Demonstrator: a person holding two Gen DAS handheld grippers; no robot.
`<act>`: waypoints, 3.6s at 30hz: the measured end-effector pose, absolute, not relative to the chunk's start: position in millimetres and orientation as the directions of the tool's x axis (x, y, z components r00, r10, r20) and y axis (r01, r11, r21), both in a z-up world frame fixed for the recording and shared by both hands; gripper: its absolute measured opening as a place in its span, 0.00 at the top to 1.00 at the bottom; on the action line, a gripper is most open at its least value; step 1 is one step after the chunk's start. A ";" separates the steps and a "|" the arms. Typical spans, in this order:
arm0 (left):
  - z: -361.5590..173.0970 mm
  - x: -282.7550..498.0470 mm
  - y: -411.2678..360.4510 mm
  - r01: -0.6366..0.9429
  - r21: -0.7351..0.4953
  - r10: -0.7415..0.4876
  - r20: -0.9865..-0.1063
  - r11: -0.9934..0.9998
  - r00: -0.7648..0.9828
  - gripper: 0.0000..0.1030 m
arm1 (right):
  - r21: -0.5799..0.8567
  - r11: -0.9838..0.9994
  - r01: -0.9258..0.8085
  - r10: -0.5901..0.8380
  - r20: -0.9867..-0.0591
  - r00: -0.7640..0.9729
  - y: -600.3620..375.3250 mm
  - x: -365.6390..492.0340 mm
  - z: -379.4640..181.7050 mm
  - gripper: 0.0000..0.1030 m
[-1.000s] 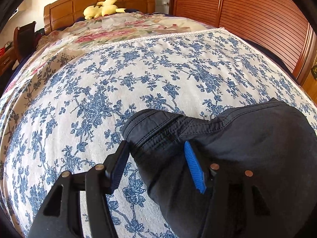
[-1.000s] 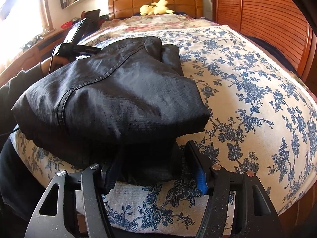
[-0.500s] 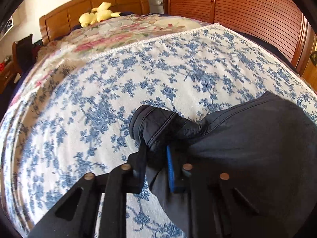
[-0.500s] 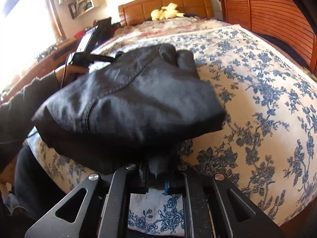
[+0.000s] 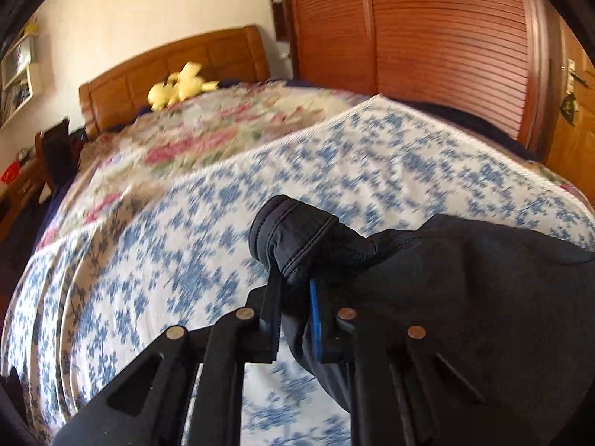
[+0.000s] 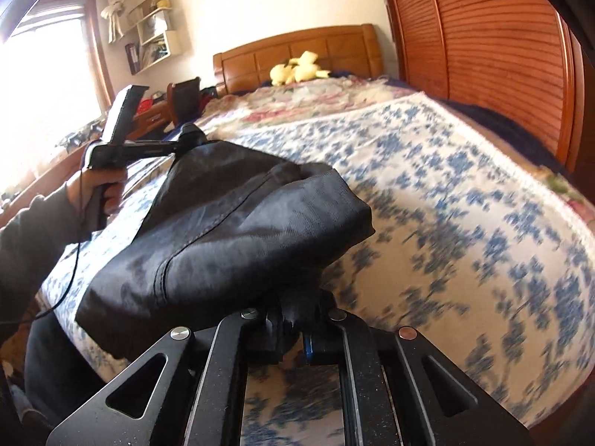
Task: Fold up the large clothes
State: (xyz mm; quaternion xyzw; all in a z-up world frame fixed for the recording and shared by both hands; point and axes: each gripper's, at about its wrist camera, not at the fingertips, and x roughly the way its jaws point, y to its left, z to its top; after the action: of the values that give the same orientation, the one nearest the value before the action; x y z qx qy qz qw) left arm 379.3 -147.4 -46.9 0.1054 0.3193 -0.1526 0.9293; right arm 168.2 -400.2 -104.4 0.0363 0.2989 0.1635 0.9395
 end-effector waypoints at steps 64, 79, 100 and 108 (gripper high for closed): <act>54.8 206.3 -364.2 0.721 -0.001 -0.652 -0.426 0.693 0.627 0.48 | -0.004 0.937 0.349 -0.261 -0.671 0.694 -710.0 152.9 -94.6 0.58; 64.4 169.7 -287.1 0.647 0.011 -0.584 -0.419 0.762 0.695 0.46 | -0.093 0.925 0.370 -0.348 -0.601 0.719 -656.2 131.9 -45.4 0.44; -12.2 131.3 -149.0 0.368 -0.019 -0.316 -0.554 0.929 0.770 0.46 | 0.030 0.998 -0.059 0.065 -0.577 0.814 -392.9 142.8 -62.0 0.20; -18.7 99.8 -106.9 0.269 0.003 -0.219 -0.572 0.963 0.791 0.45 | 0.046 0.984 -0.172 0.167 -0.572 0.803 -320.4 131.3 -67.1 0.20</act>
State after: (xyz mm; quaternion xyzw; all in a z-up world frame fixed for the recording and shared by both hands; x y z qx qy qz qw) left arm 99.8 -106.9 -18.7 0.0421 0.2967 -0.1289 0.9453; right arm 131.3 -320.4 -67.1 -0.0043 0.3008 0.0894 0.9495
